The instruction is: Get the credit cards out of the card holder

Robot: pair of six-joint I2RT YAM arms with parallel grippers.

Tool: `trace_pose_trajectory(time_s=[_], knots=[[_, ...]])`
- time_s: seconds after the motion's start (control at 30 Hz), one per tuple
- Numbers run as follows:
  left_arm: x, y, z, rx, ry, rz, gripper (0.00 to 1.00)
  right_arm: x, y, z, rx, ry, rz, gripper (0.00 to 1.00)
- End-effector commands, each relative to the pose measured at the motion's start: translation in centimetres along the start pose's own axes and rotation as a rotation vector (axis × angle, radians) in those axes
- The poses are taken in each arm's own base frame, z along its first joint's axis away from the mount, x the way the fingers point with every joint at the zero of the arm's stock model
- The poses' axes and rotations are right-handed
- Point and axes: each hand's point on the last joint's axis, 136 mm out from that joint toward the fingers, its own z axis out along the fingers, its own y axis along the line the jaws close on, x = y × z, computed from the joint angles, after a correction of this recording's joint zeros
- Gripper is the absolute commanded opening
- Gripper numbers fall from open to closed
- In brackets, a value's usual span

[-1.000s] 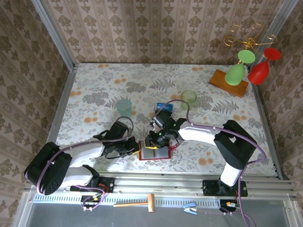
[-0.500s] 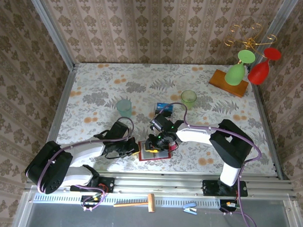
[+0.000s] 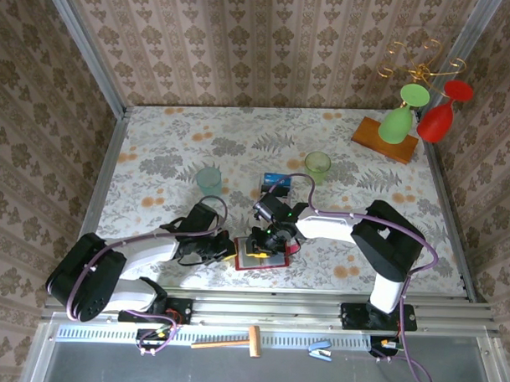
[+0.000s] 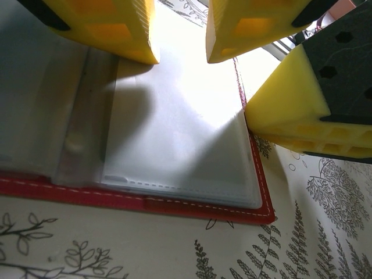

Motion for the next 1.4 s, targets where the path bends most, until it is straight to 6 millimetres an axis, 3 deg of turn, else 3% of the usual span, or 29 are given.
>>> trace_pose_trajectory(time_s=[0.0,0.5,0.83,1.03,1.37], knots=[[0.7,1.6,0.4,-0.063,0.031,-0.008,0.0,0.4,-1.9,-0.5,0.06,-0.008,0.025,0.3],[0.3,1.4,0.0,-0.065,0.03,-0.007,0.0,0.1,-2.3,-0.8,-0.016,-0.021,0.055,0.3],[-1.4,-2.9,-1.7,-0.011,-0.004,0.056,0.0,0.0,-2.4,-0.8,-0.119,-0.042,0.076,0.29],[-1.3,-5.3,-1.7,0.071,-0.012,0.045,0.09,-0.1,-2.6,-0.6,-0.207,-0.046,0.106,0.29],[-1.0,-5.1,-0.3,0.065,0.004,0.03,0.24,-0.1,-3.1,-0.2,-0.259,-0.033,0.127,0.29]])
